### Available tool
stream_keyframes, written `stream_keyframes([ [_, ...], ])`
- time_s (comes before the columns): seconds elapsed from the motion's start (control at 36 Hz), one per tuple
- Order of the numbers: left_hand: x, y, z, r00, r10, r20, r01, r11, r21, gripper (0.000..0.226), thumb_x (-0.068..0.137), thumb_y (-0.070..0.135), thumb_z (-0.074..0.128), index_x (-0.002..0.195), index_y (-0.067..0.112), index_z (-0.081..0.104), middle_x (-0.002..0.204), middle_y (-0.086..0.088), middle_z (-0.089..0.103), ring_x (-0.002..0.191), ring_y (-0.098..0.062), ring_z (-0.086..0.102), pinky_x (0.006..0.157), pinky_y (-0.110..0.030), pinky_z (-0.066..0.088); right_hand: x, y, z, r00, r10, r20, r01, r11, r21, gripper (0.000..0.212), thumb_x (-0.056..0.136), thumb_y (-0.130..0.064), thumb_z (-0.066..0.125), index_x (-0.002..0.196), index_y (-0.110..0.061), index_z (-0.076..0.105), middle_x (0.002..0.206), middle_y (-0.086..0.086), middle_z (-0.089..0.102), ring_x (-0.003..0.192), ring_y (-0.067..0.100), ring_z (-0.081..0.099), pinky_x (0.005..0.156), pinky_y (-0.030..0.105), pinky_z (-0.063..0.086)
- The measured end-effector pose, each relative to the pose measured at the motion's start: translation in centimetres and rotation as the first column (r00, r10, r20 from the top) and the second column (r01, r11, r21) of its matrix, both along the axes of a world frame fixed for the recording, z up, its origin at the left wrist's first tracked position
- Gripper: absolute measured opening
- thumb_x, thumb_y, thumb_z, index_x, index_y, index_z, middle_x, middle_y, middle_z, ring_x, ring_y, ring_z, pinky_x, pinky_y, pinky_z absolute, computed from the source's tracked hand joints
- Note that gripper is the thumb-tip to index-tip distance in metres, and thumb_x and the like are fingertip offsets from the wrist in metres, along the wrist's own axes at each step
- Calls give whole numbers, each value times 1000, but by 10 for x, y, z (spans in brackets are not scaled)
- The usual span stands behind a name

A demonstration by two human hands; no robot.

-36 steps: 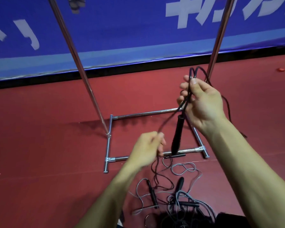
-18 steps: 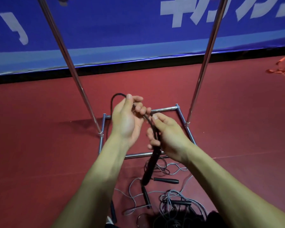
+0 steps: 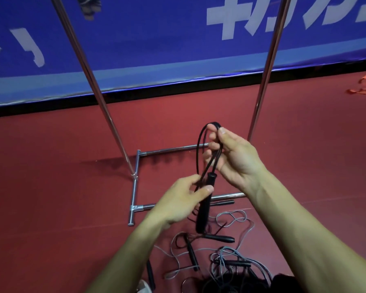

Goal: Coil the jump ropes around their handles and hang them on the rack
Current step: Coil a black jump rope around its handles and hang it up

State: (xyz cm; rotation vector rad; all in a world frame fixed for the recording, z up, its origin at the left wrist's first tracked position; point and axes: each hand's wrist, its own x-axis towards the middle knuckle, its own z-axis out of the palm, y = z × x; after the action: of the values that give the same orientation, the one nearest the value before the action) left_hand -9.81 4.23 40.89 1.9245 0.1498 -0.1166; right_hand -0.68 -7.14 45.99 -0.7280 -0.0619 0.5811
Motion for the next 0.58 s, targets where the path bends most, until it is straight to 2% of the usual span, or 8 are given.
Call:
stream_keyframes([
  [0.06,1,-5,-2,999,-30,-21,29,999,-38,21,83,47,60,93,30,64,69,3,59,61,-16,49,65,-33,41,2,-4,1,1000,-15,-11,15,1000,8,21,100,-11,46,106,-2,64,70,0,58,57,8,46,54,24,50],
  [0.14,2,-14,-1,998,-50,36,50,999,12,22,91,37,58,75,24,62,61,6,47,56,-12,38,59,-31,31,2,-6,0,999,-39,-21,39,999,-17,22,101,-12,47,106,-3,66,72,2,61,59,9,50,58,24,54],
  [0.19,5,-18,1,996,10,83,-7,999,-44,21,96,25,58,77,18,63,60,5,41,56,-14,33,55,-31,25,3,-9,0,998,-51,29,53,997,-64,22,101,-16,47,109,-7,66,77,2,63,62,10,55,61,25,55],
  [0.28,12,-18,8,986,142,84,-120,966,-229,15,97,15,57,89,10,68,73,-9,48,62,-17,34,49,-23,27,4,-14,-4,981,32,193,28,954,-298,24,102,-25,46,120,-22,62,86,-1,69,68,10,57,62,29,46],
  [0.36,18,-15,15,979,161,124,-128,962,-240,24,97,20,56,80,24,72,69,-9,45,59,-15,34,48,-22,27,-5,-15,-12,929,206,307,-35,875,-483,27,103,-32,43,124,-27,59,96,4,66,65,13,54,60,28,40],
  [0.44,20,-15,22,968,209,142,-170,954,-248,34,99,16,53,68,22,68,58,-1,41,53,-13,36,49,-20,30,-18,-16,-18,885,326,332,-113,843,-526,29,105,-30,38,125,-23,58,84,3,63,61,13,57,63,31,47],
  [0.53,21,-15,27,964,248,100,-218,946,-240,24,98,17,54,78,13,66,59,4,42,55,-11,36,52,-22,35,-26,-17,-26,854,358,379,-100,826,-554,25,105,-30,39,123,-27,58,84,5,59,69,12,56,57,29,45],
  [0.58,24,-14,33,958,257,125,-233,956,-179,14,96,15,58,86,12,67,65,3,44,55,-7,37,51,-17,38,-27,-17,-28,855,326,404,-56,832,-552,27,105,-29,41,127,-29,57,88,-1,64,77,14,55,62,30,44],
])
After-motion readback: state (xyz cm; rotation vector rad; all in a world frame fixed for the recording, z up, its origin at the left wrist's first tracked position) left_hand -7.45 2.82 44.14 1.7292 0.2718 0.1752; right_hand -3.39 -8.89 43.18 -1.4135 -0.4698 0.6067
